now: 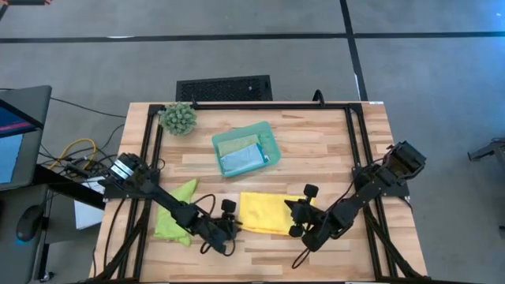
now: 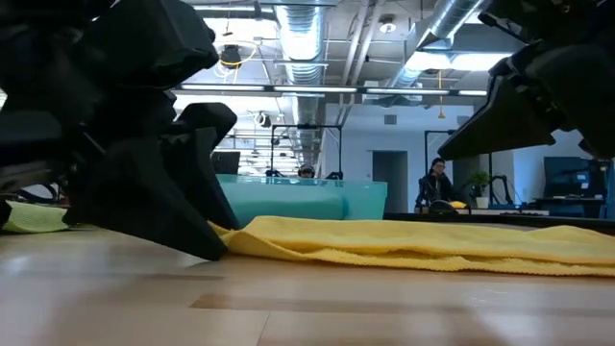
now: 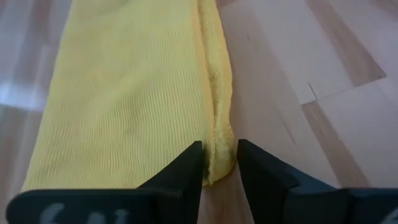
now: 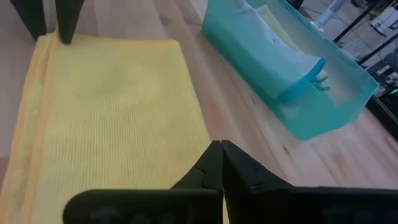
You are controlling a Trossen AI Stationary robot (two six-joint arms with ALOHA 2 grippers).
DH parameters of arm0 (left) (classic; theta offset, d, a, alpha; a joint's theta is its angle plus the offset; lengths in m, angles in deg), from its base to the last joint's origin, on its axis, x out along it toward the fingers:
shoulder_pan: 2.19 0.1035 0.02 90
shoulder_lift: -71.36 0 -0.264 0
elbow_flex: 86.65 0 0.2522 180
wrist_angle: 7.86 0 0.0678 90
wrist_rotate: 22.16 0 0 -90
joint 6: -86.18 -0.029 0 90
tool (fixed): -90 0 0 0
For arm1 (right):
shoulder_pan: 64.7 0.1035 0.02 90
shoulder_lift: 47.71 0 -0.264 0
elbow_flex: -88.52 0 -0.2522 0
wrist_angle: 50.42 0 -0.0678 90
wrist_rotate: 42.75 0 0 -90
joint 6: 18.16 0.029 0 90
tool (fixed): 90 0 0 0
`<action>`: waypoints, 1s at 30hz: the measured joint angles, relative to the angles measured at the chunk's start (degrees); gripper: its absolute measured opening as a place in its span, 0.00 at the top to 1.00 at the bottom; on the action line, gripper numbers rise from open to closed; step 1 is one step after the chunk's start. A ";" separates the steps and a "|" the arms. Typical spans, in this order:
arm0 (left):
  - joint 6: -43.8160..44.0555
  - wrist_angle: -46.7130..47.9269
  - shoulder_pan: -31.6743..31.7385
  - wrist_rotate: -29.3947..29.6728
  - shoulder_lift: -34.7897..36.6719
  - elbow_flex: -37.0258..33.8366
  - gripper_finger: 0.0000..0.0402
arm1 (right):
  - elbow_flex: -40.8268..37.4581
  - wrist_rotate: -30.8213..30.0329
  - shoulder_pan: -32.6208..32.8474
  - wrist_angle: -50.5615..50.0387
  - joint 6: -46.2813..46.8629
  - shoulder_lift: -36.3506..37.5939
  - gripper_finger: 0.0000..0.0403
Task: Fold microfiber towels
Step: Fold the yellow towel
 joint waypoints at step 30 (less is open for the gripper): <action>3.05 11.43 -1.26 -0.21 0.49 5.80 0.82 | 0.02 1.40 -0.04 0.39 0.50 0.00 0.94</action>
